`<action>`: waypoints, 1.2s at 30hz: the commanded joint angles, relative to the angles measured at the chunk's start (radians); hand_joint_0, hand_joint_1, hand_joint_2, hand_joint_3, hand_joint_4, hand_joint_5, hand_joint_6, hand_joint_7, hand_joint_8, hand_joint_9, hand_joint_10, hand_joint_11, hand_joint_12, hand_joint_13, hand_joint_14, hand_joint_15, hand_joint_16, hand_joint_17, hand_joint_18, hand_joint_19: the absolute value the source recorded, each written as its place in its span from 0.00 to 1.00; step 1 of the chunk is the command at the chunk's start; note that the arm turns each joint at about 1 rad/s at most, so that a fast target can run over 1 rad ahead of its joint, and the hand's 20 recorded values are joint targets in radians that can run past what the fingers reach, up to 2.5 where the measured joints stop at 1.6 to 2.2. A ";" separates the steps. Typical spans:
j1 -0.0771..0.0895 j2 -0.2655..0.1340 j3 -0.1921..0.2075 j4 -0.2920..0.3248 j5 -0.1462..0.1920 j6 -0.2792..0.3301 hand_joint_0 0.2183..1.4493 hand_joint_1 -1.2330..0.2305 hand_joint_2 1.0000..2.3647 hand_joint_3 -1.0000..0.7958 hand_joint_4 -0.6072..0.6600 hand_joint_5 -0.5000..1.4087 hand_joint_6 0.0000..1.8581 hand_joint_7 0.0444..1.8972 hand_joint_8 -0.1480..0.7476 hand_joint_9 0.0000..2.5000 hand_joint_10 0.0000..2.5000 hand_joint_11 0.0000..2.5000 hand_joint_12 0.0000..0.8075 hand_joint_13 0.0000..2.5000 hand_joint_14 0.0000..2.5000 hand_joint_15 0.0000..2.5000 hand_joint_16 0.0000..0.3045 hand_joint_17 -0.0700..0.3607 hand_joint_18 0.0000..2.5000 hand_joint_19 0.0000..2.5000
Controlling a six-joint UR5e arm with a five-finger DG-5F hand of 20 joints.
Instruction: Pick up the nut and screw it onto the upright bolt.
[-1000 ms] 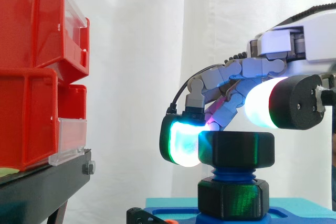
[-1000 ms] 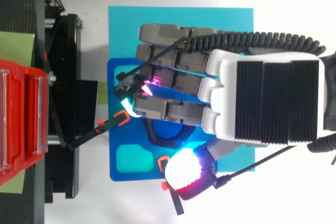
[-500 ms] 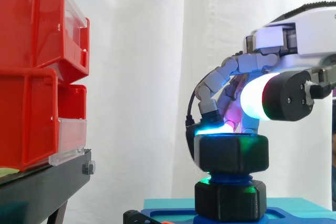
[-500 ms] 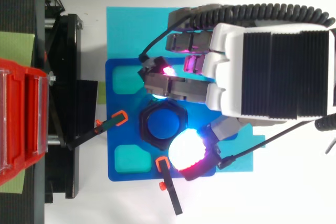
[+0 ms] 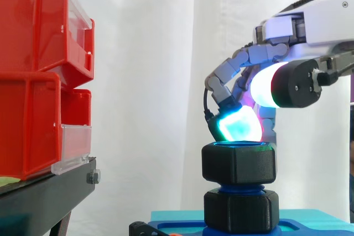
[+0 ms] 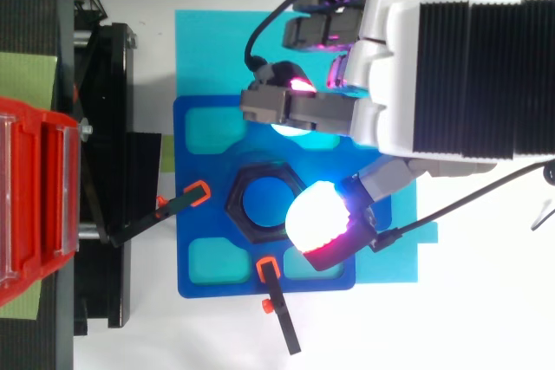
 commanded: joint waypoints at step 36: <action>0.056 -0.026 -0.026 0.070 0.002 0.059 0.21 0.84 0.00 0.28 0.57 0.20 0.27 0.36 0.36 0.09 0.00 0.00 0.42 0.00 0.00 0.00 0.14 0.39 0.00 0.00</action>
